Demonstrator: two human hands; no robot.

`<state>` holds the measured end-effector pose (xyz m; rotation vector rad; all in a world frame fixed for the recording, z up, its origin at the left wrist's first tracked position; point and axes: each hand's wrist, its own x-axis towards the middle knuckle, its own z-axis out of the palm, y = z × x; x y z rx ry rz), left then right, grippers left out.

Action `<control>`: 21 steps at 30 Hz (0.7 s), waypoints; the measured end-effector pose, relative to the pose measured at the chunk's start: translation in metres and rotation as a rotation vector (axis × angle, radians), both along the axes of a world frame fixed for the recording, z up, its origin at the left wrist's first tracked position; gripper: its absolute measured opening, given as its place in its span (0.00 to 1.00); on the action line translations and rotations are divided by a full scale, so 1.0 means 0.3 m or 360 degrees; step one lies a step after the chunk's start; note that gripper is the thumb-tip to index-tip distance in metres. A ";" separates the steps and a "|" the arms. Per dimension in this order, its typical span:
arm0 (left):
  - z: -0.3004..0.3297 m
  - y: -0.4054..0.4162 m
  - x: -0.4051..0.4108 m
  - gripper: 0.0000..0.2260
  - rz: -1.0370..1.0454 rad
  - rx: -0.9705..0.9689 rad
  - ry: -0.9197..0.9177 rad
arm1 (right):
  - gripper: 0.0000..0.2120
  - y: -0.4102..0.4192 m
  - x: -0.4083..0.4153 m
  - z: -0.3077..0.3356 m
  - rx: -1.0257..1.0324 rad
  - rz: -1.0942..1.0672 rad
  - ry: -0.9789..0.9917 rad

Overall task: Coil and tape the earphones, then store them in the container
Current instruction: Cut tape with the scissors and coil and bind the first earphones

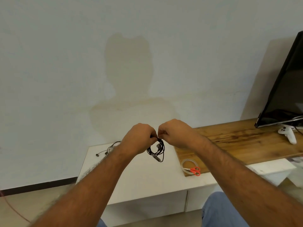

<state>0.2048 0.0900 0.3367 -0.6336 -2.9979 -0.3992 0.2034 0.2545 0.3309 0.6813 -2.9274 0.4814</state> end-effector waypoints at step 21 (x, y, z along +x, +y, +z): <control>-0.023 -0.052 -0.003 0.08 -0.0589 0.0102 0.0876 | 0.05 0.091 -0.074 0.036 -0.1287 0.0028 -0.1349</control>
